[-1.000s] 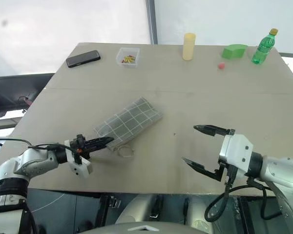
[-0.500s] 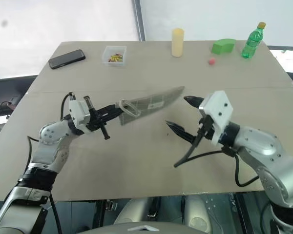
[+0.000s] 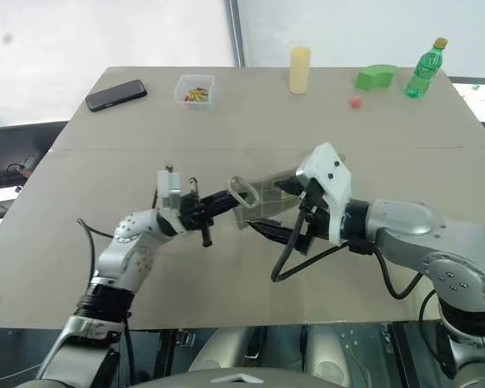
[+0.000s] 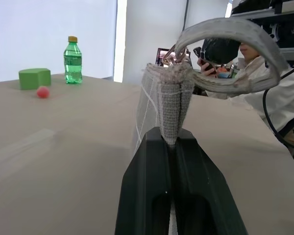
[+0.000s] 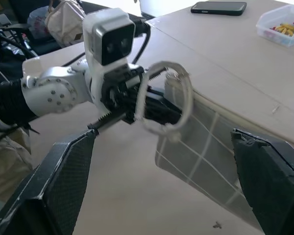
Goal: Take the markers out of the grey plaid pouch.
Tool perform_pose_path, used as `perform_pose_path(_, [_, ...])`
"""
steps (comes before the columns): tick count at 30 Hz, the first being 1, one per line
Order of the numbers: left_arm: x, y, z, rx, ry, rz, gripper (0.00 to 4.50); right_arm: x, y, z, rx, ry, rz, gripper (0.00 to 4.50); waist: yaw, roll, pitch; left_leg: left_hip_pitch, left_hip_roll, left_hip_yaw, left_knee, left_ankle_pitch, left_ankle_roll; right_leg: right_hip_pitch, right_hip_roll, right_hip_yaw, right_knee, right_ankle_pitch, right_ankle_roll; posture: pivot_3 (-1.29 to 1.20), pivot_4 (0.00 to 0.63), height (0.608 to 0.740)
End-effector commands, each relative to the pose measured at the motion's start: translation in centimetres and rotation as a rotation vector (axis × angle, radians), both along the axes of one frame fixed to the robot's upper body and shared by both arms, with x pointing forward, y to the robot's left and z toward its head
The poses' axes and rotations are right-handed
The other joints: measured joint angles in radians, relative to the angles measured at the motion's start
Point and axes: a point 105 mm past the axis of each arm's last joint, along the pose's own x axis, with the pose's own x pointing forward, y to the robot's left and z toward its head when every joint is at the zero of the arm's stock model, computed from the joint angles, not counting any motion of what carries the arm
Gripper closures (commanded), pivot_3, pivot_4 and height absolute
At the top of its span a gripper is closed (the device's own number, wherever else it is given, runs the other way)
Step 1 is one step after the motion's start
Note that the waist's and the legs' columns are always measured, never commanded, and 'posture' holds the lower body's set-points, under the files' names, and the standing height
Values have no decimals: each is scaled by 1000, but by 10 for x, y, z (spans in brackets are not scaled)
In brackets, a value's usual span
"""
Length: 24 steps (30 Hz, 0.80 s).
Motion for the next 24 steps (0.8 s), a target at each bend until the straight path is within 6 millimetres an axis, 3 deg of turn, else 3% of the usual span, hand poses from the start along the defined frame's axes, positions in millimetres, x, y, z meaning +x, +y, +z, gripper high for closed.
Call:
perform_pose_path(1, [-4, -10, 5, -5, -45, -21, 4431, 7, 7, 1, 29, 38, 6, 0, 0, 0, 0, 0, 0, 0, 0, 0, 0, 0, 0, 0, 0, 0, 0, 0, 150, 740])
perform_pose_path(4, [-5, -14, 3, -5, -42, -24, 4431, 12, 14, 1, 48, 69, 19, 0, -2, 0, 0, 0, 0, 0, 0, 0, 0, -1, 0, 0, 1, 0, 0, 0, 150, 740])
perform_pose_path(7, [-4, -16, 2, -6, -43, -23, 4500, 15, 20, -3, 29, 95, 30, 1130, -1, 0, 0, 0, 0, 0, 0, 0, 0, -1, 0, 0, 1, 0, 0, 0, 150, 740])
perform_pose_path(14, [-4, -18, 2, -11, -52, -12, 4500, 24, 11, -2, 13, 81, -47, 4474, 1, 0, 0, 0, -1, 0, 0, 0, 0, -1, 0, 1, 1, 0, 0, 0, 150, 740])
perform_pose_path(24, [-8, -10, -4, 12, -43, 8, 4500, 53, -45, 22, 40, -20, -331, 4474, 0, 0, 0, 0, -1, 0, -1, 0, 0, -1, 0, 1, 1, 0, 0, 0, 150, 740])
